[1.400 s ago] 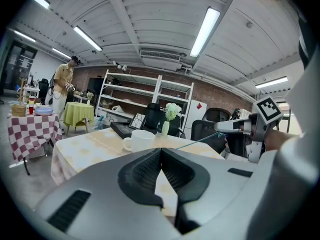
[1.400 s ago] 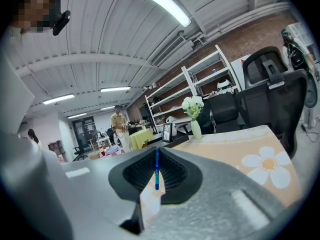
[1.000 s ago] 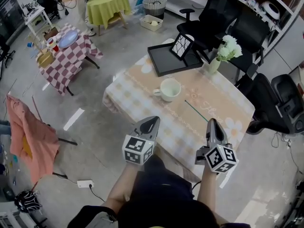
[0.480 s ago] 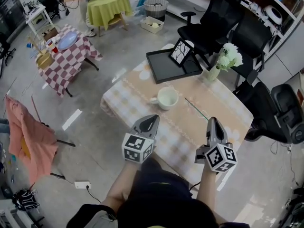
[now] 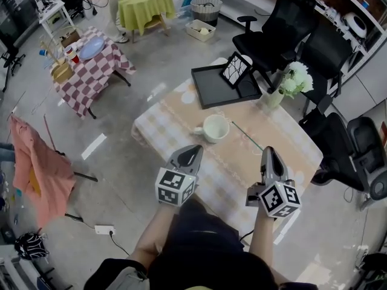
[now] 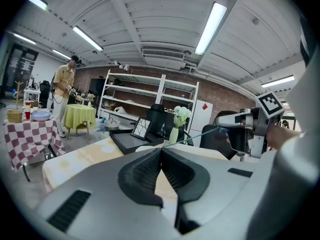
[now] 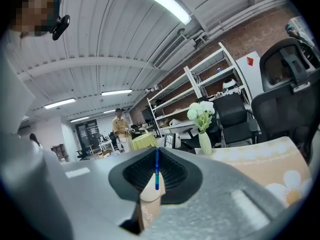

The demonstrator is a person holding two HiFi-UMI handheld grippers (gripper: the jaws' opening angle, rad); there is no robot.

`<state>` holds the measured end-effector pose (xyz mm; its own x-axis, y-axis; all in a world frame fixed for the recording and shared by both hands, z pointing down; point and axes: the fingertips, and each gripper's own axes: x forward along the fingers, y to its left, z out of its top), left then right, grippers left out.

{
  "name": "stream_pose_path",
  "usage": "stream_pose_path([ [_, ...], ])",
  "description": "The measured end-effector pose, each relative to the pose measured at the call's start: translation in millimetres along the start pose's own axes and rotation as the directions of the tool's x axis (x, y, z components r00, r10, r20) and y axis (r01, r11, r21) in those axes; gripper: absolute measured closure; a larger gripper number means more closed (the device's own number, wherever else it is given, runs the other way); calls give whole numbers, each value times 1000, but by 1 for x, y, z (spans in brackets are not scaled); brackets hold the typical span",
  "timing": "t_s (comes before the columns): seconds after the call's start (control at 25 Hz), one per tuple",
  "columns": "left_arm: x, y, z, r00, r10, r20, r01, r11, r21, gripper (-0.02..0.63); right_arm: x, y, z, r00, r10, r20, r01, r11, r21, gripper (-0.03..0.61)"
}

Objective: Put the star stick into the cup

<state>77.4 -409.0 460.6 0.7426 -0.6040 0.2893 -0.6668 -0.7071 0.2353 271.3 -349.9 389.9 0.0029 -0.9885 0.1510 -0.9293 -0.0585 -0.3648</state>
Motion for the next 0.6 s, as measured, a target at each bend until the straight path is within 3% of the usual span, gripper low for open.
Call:
stream_pose_path([
  [0.6,1,9,2,999,38,-3,-38,999,-9,603,23,28,-8,994,95,-51,-94,996,5,561],
])
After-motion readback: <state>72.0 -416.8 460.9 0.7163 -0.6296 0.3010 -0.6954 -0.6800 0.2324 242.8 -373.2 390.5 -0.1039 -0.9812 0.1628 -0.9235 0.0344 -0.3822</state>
